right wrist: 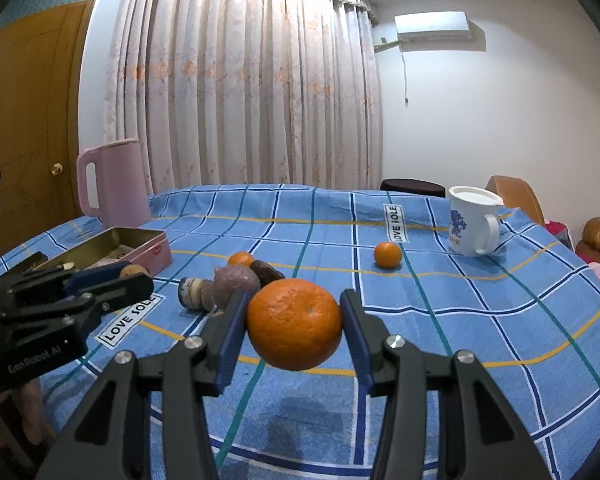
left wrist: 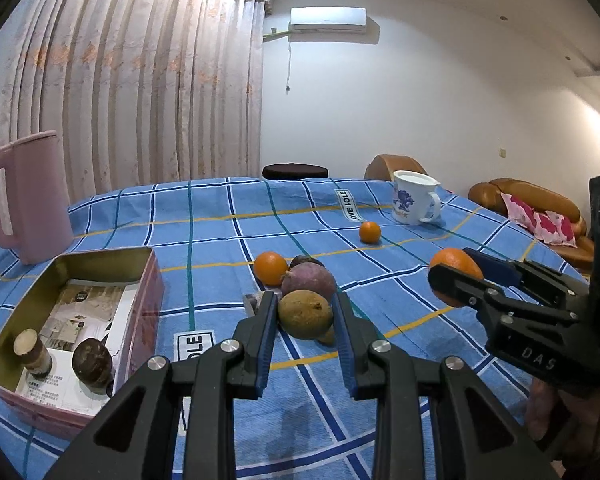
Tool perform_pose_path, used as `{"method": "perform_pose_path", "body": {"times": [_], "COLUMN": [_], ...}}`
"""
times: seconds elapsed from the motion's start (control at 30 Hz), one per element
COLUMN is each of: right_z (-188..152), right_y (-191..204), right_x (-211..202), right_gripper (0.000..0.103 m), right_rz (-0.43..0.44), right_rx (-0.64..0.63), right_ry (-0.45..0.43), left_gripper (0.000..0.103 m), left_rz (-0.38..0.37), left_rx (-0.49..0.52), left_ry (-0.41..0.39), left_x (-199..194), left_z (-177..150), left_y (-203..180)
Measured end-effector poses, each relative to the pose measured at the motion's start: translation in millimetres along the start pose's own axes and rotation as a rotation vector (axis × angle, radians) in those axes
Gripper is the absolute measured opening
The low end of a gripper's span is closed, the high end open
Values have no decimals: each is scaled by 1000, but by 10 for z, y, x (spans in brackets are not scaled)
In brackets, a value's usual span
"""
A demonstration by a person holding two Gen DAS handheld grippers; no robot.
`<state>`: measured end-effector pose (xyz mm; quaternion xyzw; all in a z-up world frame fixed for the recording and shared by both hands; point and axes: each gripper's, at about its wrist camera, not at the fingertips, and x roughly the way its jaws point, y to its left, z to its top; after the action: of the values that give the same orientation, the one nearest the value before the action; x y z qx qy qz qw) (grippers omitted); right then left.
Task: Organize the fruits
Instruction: 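Lift the orange with the right tool while the left tool carries the brown fruit toward the tin, then lower the brown fruit into the tin with the left tool while the right tool drops the orange in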
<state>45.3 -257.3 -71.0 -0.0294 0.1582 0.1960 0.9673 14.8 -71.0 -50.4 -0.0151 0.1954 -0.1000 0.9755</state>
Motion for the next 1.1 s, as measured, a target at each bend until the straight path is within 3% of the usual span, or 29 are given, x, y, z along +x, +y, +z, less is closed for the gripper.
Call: {"method": "perform_pose_path", "body": {"times": [0.47,0.77,1.1], "right_z": [136,477,704], "right_y": [206,603,1271], "right_x": [82,259,669], "right_gripper": [50,50,50], "right_rz": [15,147,320], "right_rx": [-50,-66,-94], "right_ry": [26,6,45], "left_gripper": [30,30,30], "left_rz": [53,172,292], "left_rx": [-10,-68,-130], "left_ry": [-19,-10,31], "left_x": [-152,-261,-272], "left_z": [119,270,291], "left_y": [216,753,1370]}}
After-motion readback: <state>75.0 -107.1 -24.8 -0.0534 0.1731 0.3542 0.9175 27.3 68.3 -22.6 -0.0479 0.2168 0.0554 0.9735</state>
